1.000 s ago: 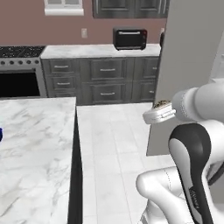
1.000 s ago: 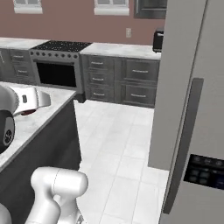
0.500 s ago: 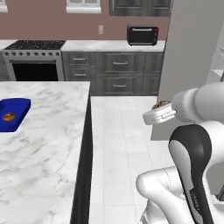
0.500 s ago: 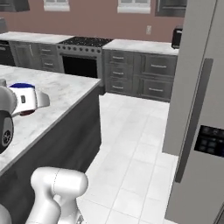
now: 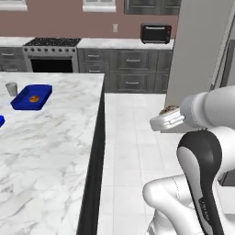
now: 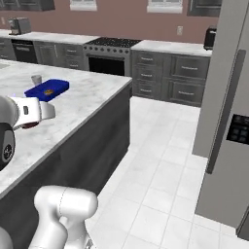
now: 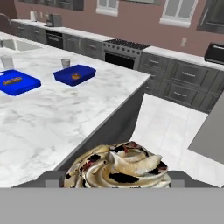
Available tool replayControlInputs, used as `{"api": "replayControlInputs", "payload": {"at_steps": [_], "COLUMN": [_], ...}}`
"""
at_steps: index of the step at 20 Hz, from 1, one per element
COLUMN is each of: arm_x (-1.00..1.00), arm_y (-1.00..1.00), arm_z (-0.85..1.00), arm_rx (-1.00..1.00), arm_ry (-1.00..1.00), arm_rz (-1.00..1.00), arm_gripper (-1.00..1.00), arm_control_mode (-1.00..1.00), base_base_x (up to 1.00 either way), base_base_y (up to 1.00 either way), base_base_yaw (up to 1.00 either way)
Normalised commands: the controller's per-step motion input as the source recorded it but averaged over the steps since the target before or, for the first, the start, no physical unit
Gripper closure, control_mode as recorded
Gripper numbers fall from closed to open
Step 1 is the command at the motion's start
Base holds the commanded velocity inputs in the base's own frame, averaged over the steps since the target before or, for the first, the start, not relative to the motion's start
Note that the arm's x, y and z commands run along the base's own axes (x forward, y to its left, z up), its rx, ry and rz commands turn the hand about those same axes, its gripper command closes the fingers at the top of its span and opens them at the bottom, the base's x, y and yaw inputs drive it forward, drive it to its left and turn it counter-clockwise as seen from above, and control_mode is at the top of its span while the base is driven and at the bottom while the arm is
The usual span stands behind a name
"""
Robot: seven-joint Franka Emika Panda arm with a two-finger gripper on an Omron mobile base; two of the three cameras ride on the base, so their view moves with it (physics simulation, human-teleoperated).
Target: Take the donut and cupcake from the fridge and place them on the empty tray on the dining counter.
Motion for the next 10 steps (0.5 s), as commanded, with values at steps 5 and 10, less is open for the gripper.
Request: {"api": "replayControlInputs", "payload": {"at_steps": [5,10], "arm_x": [0.00,0.00], "arm_y": [0.00,0.00], "arm_z": [0.00,0.00], "arm_rx": [0.00,0.00], "arm_ry": [0.00,0.00], "arm_rz": [0.00,0.00], "arm_gripper": [1.00,1.00], "arm_control_mode": [1.00,1.00], "base_base_x": [-0.97,-1.00], "base_base_y": [0.38,0.38], "base_base_yaw": [0.11,0.09]}}
